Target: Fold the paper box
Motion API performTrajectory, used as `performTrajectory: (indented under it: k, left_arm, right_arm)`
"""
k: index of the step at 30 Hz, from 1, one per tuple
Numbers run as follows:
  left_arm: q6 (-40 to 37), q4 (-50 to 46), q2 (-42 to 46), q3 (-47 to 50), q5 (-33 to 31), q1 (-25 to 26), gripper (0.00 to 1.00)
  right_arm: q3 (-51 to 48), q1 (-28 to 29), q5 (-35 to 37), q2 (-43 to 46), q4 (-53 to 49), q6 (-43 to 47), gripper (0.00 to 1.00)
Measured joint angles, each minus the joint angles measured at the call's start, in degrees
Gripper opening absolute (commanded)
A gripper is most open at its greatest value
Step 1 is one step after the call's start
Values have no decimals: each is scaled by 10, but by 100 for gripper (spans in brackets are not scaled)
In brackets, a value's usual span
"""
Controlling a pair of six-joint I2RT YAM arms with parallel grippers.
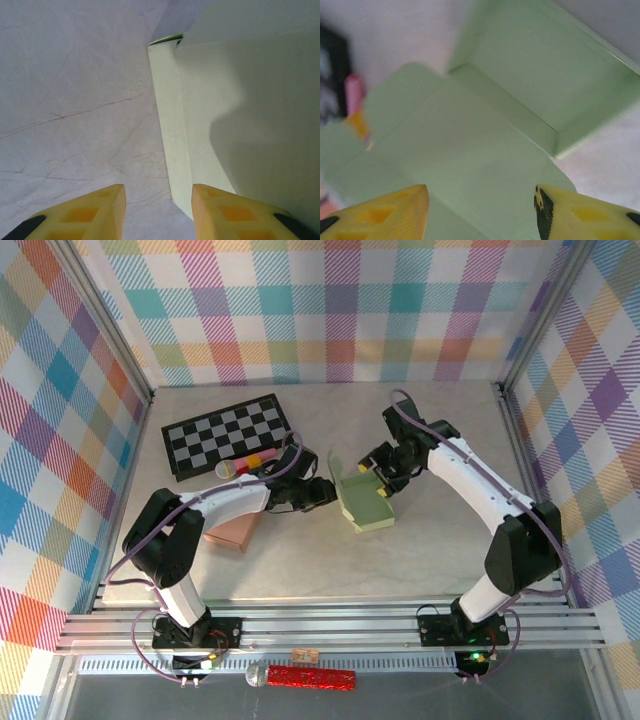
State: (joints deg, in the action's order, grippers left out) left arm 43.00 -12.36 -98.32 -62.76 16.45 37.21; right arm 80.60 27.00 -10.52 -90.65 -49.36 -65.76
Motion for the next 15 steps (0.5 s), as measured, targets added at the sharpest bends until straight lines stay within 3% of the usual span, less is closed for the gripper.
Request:
performTrajectory:
  k: [7, 15]
  left_arm:
    - [-6, -12, 0, -28, 0, 0, 40]
    - [-8, -13, -8, -39, 0, 0, 40]
  right_arm:
    - [30, 15, -68, 15, 35, 248, 58]
    - [99, 16, -109, -59, -17, 372, 45]
